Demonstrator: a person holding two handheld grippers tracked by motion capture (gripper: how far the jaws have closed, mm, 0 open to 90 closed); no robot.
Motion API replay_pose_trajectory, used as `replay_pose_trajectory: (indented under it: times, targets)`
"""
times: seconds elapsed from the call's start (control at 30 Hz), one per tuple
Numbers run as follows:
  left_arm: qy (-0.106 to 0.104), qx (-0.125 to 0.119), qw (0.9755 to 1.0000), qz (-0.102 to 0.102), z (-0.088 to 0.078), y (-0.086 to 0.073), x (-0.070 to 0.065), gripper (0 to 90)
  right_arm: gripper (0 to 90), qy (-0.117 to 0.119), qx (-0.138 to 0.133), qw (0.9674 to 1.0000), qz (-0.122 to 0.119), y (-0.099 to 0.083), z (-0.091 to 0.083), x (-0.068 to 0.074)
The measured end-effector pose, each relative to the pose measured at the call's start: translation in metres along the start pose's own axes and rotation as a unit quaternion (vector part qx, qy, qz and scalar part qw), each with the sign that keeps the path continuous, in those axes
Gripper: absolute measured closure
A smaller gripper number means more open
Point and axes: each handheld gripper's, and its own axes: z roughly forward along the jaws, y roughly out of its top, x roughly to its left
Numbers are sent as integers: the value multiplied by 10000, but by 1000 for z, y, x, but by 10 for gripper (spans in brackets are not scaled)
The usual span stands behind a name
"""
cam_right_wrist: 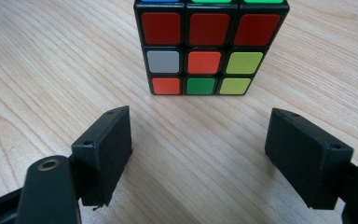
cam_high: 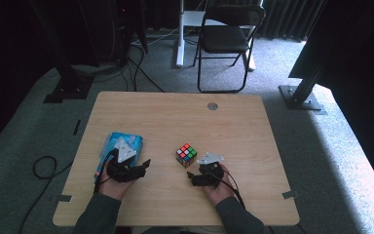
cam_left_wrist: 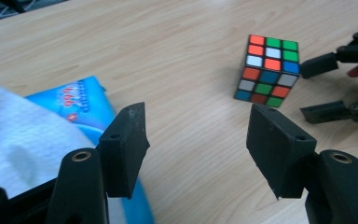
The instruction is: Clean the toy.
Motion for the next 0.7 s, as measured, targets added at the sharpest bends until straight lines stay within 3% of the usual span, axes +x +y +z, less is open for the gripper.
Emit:
replay_pose_trajectory:
  times: [0.23, 0.4, 0.7]
  targets:
    - [334, 28, 9994, 8, -4, 0, 9, 368, 224, 0, -1, 10000, 1, 0, 0, 0]
    - [699, 136, 9974, -91, -4, -3, 18, 366, 224, 0, -1, 10000, 6, 0, 0, 0]
    - [873, 194, 9959, -156, 1, -14, 29, 311, 224, -2, 1, 10000, -2, 0, 0, 0]
